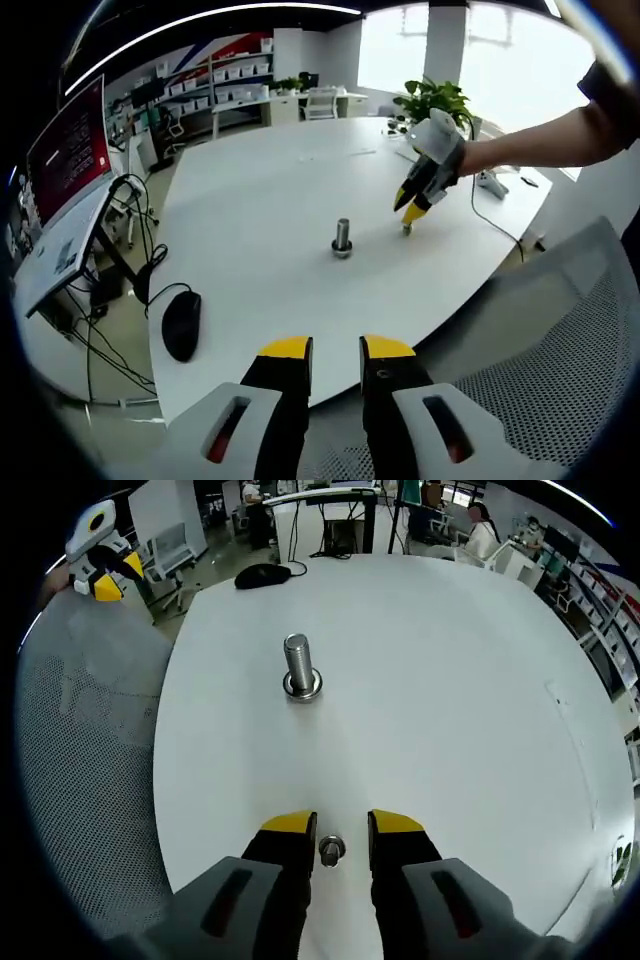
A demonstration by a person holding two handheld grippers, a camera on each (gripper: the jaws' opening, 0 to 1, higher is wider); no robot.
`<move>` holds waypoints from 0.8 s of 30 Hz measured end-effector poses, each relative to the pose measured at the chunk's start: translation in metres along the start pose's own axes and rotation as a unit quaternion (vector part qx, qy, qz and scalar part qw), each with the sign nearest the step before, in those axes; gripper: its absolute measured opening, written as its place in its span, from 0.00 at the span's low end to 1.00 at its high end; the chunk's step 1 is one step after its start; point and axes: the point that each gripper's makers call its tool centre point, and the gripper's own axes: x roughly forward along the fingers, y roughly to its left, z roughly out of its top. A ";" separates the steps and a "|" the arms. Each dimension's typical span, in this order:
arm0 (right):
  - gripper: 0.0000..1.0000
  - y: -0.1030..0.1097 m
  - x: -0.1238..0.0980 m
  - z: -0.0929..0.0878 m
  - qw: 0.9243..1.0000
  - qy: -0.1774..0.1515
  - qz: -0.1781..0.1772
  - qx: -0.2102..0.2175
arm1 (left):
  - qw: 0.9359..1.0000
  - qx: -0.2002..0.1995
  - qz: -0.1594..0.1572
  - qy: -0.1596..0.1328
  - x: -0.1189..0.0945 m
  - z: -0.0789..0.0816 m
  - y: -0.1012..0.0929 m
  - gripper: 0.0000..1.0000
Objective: Place the washer onto the threaded stud by aligning its center hole with the stud, sliding it down to the base, and recovering from edge contact or off-axis alignment until the washer reaches the visible bottom stop.
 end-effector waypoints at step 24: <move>0.28 0.030 -0.096 0.012 0.952 -0.184 -0.133 0.205 | 0.999 -0.004 -0.026 -0.021 -0.003 0.007 -0.006 0.16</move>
